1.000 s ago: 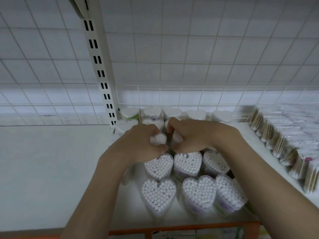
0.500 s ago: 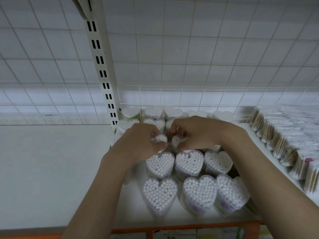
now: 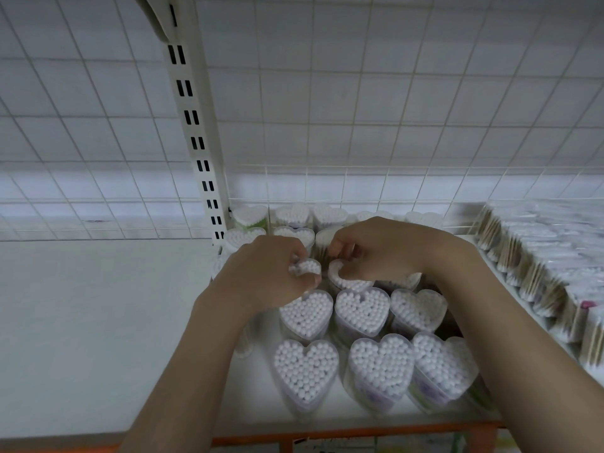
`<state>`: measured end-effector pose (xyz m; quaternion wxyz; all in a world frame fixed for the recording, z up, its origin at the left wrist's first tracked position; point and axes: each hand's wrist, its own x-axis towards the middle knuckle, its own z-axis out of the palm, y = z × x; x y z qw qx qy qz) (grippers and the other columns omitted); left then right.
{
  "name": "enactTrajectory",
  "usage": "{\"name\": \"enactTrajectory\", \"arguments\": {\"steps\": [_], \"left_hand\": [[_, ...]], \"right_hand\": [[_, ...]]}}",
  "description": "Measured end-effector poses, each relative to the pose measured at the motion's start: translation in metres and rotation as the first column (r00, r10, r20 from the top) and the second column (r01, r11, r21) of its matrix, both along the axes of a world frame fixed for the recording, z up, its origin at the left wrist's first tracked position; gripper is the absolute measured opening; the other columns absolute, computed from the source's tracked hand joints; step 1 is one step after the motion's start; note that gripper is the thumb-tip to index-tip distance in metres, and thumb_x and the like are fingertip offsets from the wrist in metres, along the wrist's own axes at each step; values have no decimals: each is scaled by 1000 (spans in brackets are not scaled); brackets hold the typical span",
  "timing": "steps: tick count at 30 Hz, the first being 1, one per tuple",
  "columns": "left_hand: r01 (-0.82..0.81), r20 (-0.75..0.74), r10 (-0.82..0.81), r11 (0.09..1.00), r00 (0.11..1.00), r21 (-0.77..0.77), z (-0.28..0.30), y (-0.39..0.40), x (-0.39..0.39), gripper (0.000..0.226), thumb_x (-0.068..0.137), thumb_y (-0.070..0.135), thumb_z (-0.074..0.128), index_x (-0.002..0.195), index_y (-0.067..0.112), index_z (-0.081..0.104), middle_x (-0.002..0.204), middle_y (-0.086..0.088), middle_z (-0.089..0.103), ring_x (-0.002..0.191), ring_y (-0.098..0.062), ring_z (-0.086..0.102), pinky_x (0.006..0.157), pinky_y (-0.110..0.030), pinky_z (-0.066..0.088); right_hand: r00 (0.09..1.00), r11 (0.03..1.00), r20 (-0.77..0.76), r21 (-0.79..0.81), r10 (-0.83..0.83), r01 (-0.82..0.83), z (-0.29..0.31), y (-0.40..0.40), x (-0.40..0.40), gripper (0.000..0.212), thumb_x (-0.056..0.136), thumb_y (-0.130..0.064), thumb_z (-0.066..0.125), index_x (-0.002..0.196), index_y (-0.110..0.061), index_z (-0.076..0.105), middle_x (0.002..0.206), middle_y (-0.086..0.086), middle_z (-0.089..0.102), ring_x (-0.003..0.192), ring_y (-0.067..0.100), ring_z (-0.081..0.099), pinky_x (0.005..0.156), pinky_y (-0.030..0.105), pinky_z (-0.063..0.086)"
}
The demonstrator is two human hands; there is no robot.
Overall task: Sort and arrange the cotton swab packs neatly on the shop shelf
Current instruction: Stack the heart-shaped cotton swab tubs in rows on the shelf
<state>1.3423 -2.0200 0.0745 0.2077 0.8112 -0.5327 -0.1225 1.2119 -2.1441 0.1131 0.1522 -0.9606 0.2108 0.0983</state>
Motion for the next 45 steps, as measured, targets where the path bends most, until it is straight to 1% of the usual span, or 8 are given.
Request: {"name": "enactTrajectory", "arguments": {"steps": [6, 15, 18, 23, 27, 32, 36, 45], "left_hand": [[-6, 45, 7, 1000, 999, -24, 10, -4, 8, 37, 86, 42, 59, 118, 24, 57, 109, 7, 61, 98, -15, 57, 87, -30, 45], [41, 235, -51, 998, 971, 51, 32, -31, 30, 25, 92, 14, 49, 115, 17, 61, 116, 0, 58, 95, -16, 54, 83, -26, 43], [45, 226, -62, 996, 972, 80, 30, -41, 38, 26, 91, 17, 53, 115, 18, 61, 120, -2, 57, 104, -20, 56, 89, -30, 45], [102, 175, -134, 979, 975, 178, 24, -50, 45, 36, 87, 25, 59, 122, 16, 58, 128, -2, 53, 113, -18, 52, 83, -20, 36], [112, 141, -141, 974, 980, 196, 18, -53, 48, 36, 86, 27, 62, 121, 18, 59, 128, -1, 54, 115, -17, 51, 83, -19, 34], [116, 120, -143, 971, 982, 209, 15, -55, 49, 41, 88, 33, 60, 125, 15, 56, 131, -2, 52, 119, -18, 49, 85, -20, 33], [116, 96, -140, 969, 986, 217, 14, -56, 48, 46, 88, 36, 60, 129, 15, 53, 137, -1, 47, 123, -19, 46, 86, -20, 31], [111, 66, -126, 973, 990, 203, 13, -55, 47, 51, 86, 36, 62, 132, 16, 49, 141, -1, 43, 125, -18, 44, 86, -20, 30]], "right_hand": [[996, 998, 83, -51, -38, 43, 7, -14, 0, 24, 90, -27, 52, 113, -25, 58, 108, -8, 58, 100, 10, 53, 86, 25, 44], [994, 985, 104, -170, 16, 2, 10, -36, 23, 31, 89, -10, 50, 118, -19, 57, 120, -3, 54, 99, 7, 44, 82, 20, 35], [997, 981, 59, -190, 42, -30, 6, -38, 32, 35, 89, -17, 55, 123, -20, 55, 126, -3, 52, 110, 11, 46, 81, 19, 32], [999, 985, 11, -170, 36, -33, -1, -39, 41, 36, 87, -26, 59, 122, -22, 57, 122, -2, 54, 100, 10, 47, 80, 22, 36], [999, 983, -32, -186, -7, 1, -6, -41, 46, 40, 87, -34, 58, 124, -21, 55, 119, 0, 56, 107, 18, 52, 84, 27, 42], [995, 963, -63, -265, -75, 56, -10, -46, 50, 45, 86, -44, 53, 105, -5, 64, 101, 11, 65, 93, 26, 62, 77, 36, 50], [989, 916, -48, -385, -138, 109, -12, -47, 53, 50, 87, -51, 52, 57, -10, 48, 62, 2, 49, 55, 17, 49, 51, 25, 35], [970, 847, -26, -494, -243, 199, -10, -47, 54, 52, 92, -55, 40, 58, -15, 36, 66, -1, 39, 55, 13, 37, 63, 30, 35]]}}
